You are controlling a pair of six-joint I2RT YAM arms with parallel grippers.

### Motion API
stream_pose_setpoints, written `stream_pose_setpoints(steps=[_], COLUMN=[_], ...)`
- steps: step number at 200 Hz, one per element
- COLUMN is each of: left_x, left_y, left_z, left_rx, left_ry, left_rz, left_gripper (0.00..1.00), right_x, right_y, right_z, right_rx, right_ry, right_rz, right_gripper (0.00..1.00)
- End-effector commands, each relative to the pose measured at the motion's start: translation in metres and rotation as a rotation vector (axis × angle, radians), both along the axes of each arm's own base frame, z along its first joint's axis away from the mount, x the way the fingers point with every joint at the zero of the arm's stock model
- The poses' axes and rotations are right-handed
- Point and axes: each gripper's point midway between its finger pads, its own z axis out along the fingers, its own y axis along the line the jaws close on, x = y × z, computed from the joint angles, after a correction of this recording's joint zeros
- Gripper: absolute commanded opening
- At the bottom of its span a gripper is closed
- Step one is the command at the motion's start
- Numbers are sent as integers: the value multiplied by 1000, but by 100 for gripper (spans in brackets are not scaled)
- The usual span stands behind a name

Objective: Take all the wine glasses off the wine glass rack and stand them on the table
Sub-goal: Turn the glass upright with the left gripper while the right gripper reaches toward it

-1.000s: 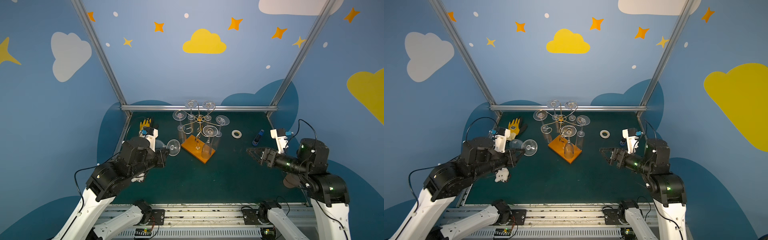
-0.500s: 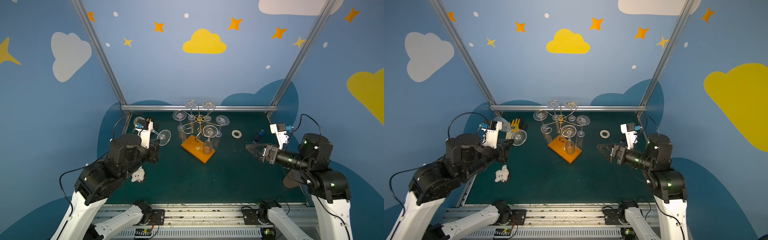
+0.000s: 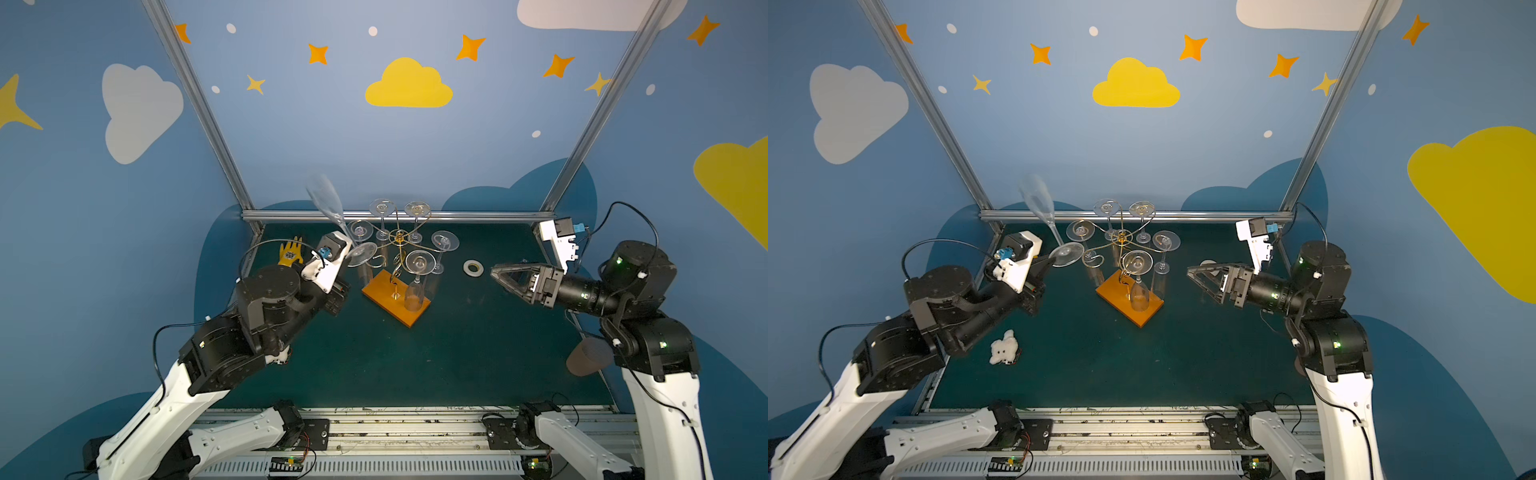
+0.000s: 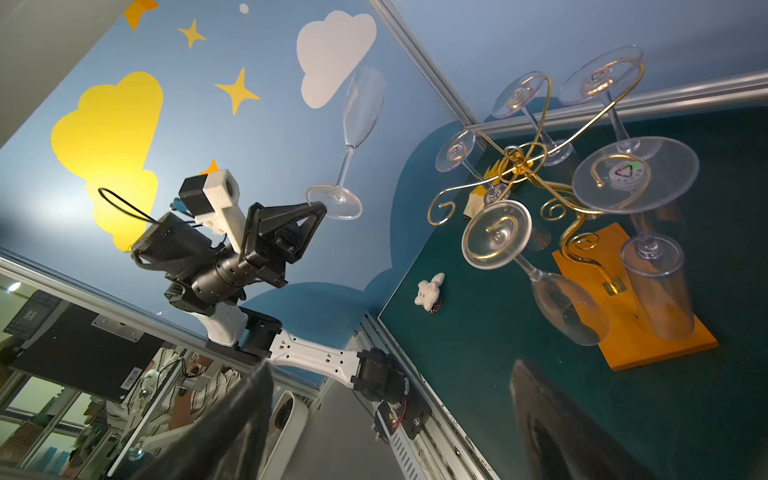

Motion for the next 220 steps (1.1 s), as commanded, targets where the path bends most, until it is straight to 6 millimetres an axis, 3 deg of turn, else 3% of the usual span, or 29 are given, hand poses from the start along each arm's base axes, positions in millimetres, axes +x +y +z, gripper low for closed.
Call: stream_pose_setpoints(steps=[1,48,86,182,220], left_x=[1,-7,-18,-24,-24], left_y=[-20,-67,-100,-122,-128], left_z=[35,40,31,8,5], left_rx=[46,139,229,361,381], left_ry=[-223,-339,-406,-452,-459], left_rz=[-9,-86,-141,-164,-171], left_gripper=[3,3,3,3,3], right_x=[-3,-1,-6,23,30], right_y=[9,34,61,78,89], right_z=[20,21,11,15,11], right_rx=[29,7,-42,-97,-93], right_ry=[-59,-72,-99,-153,-145], right_rz=[57,150,252,253,274], right_gripper=[88,87,86,80,68])
